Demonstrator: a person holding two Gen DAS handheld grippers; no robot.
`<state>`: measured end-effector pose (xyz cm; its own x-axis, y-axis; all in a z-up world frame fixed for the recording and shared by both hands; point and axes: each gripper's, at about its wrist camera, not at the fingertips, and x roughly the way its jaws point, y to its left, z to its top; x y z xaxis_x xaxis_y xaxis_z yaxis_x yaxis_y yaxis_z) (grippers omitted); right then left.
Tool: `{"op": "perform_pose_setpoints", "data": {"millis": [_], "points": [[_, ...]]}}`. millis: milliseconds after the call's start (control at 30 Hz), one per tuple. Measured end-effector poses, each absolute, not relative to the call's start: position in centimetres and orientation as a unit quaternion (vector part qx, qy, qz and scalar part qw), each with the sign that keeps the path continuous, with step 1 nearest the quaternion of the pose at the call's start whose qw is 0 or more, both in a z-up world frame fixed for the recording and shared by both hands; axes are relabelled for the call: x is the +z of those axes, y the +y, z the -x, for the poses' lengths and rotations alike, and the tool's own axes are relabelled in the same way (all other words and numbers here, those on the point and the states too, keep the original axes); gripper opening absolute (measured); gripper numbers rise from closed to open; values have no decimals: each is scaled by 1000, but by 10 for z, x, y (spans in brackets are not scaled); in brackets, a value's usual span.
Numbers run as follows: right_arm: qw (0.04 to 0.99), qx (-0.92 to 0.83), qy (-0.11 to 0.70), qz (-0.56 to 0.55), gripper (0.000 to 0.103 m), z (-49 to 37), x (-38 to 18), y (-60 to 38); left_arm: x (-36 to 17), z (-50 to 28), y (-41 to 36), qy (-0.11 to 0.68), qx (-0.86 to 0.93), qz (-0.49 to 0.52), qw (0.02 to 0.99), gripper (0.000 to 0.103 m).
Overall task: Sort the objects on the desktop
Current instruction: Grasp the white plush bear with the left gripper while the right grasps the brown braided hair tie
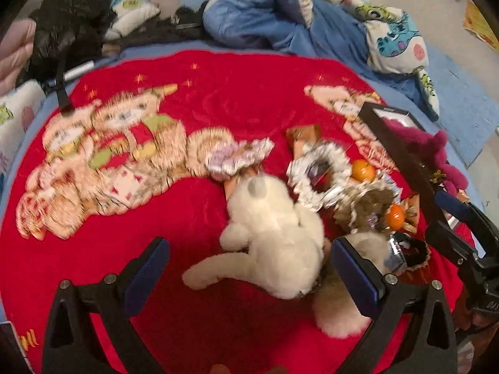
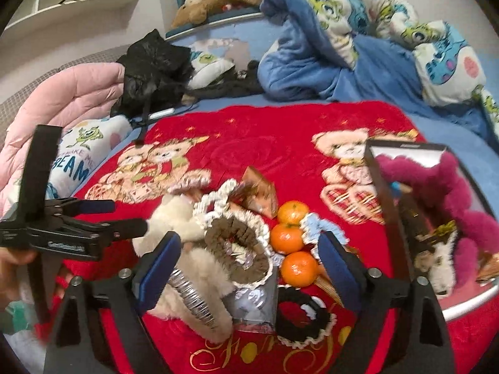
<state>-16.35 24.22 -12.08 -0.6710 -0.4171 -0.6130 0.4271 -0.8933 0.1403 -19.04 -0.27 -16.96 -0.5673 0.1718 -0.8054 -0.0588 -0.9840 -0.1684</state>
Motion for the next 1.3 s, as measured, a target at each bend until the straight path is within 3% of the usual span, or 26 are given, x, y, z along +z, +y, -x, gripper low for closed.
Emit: {"op": "perform_pose_setpoints", "data": {"millis": [333,467,733,833,1000,1167,1233,1300], "points": [[244,-902,-23,-357,80,182,-144,244,-185,206,6,-44,876,476,63,103],[253,-895,-37,-366,70,192,-148,245,-187,217,9,-37,875,479,63,103],[253,-883,-59,-390,67,206,-164,245,-210,235,-4,-88,862,494,74,103],[257,-881,-72,-391,64,208,-165,248,-210,234,-3,-74,864,492,76,103],[266,-873,-98,-397,47,209,-166,254,-201,228,-6,-54,869,488,58,103],[280,-869,-77,-400,41,207,-166,243,-214,227,-6,-47,862,502,51,103],[269,-868,-63,-412,32,210,-172,237,-216,227,-5,-42,867,494,52,103],[255,-868,-58,-422,17,213,-179,235,-217,226,-4,-39,869,490,54,103]]}}
